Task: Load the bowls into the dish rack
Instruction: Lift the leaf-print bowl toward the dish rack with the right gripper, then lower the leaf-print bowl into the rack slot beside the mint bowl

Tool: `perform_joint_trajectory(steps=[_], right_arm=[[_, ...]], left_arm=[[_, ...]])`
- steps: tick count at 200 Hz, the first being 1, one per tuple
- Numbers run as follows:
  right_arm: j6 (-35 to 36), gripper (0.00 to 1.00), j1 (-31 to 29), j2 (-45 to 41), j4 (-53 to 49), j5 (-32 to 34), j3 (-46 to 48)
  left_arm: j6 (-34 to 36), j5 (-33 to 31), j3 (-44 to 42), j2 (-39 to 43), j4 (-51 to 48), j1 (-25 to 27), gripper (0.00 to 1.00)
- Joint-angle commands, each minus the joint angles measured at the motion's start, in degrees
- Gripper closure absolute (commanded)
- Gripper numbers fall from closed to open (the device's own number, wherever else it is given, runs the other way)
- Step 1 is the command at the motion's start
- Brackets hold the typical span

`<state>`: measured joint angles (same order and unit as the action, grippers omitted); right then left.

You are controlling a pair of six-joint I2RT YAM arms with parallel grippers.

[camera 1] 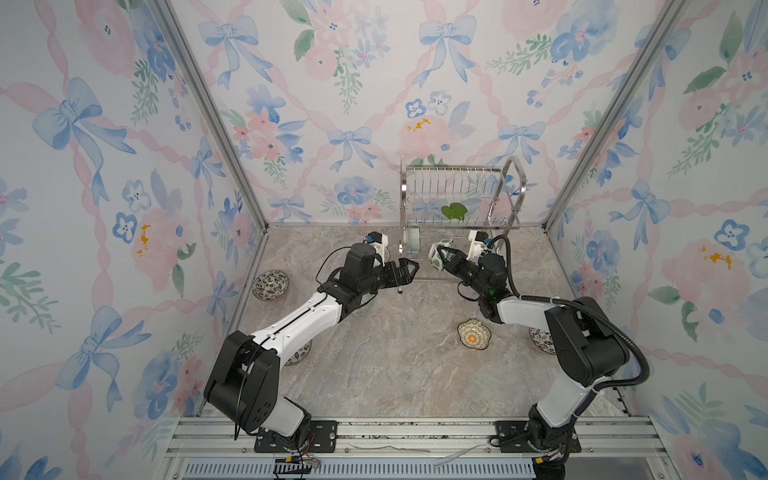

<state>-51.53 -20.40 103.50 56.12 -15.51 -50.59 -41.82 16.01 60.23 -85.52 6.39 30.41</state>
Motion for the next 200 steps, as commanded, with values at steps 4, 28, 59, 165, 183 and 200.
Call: perform_joint_trajectory(steps=[4,28,59,165,183,200], right_arm=[[-3.39,1.00,1.28,3.96,12.82,-1.89,-4.15],[-3.40,1.00,1.42,6.52,14.97,-2.57,-6.17],[-4.17,1.00,1.94,9.99,15.80,-2.87,-9.82],[-12.36,1.00,2.11,22.03,24.08,1.61,-19.55],[-12.46,1.00,2.20,22.87,22.70,2.05,-20.98],[-12.69,1.00,2.23,24.03,22.63,2.69,-22.09]], left_arm=[[-0.17,-0.43,1.86,-1.41,1.26,0.44,0.02],[0.22,-0.54,2.02,-1.67,0.93,0.48,0.02],[1.04,-0.72,2.73,-2.23,0.11,0.43,0.02],[2.37,-1.34,3.62,-3.26,-2.00,0.42,0.02],[2.47,-1.42,3.35,-2.98,-2.15,0.35,0.02],[2.66,-1.65,3.32,-2.78,-2.51,0.36,0.02]])
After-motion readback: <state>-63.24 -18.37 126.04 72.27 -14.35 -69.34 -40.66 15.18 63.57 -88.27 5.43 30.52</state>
